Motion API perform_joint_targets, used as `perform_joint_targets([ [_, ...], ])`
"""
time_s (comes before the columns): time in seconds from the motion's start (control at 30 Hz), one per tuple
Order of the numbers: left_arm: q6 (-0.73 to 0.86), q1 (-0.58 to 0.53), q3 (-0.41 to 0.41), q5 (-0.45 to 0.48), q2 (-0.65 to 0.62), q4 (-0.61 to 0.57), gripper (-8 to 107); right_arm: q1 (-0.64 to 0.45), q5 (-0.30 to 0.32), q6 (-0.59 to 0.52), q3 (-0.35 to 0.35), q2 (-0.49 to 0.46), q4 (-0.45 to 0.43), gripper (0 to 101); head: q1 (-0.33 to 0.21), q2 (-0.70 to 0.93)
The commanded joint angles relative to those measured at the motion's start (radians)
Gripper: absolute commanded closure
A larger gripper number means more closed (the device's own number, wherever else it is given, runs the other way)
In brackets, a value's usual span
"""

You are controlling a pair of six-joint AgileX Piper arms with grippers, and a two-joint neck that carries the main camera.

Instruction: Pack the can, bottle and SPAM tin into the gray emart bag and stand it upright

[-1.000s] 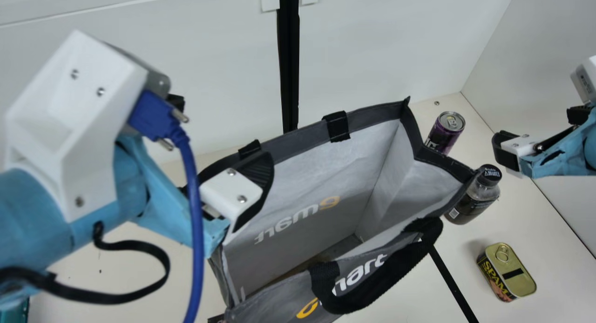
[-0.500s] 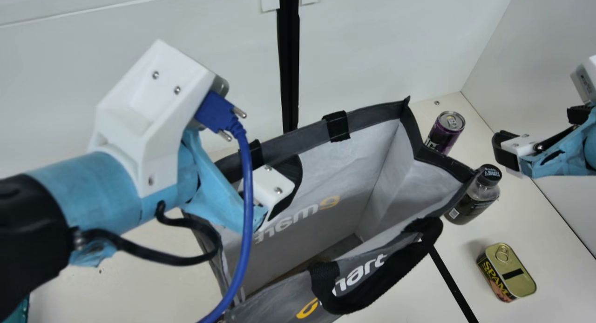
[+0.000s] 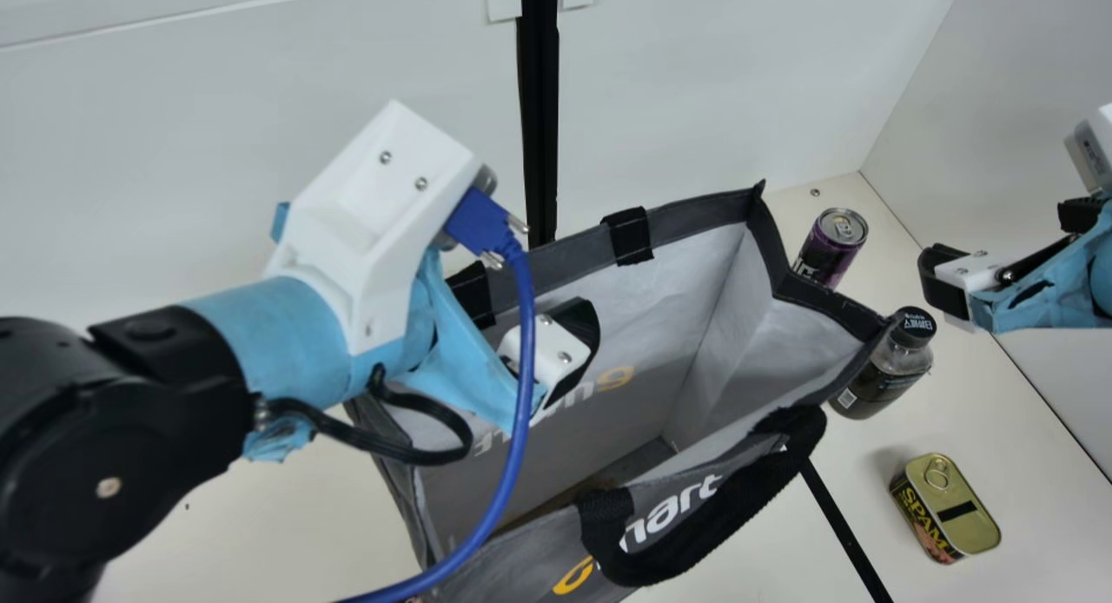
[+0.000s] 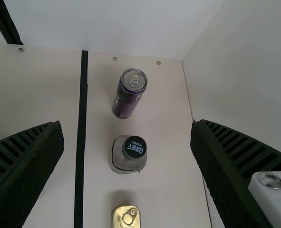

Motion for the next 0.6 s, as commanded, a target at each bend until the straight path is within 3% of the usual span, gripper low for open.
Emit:
perform_joint_targets([
  [0.0,0.001,-0.003,-0.004,0.001,0.007,-0.002,9,0.000,0.000,0.000,0.000,0.000,0.000,6,-0.023,-0.002],
  [0.43,-0.009,-0.023,-0.021,0.014,0.059,-0.007,9,0.000,0.000,0.000,0.000,0.000,0.000,6,-0.023,-0.002],
  [0.57,-0.015,-0.024,-0.022,0.017,0.067,-0.004,36,0.000,0.000,0.000,0.000,0.000,0.000,6,-0.023,-0.002],
])
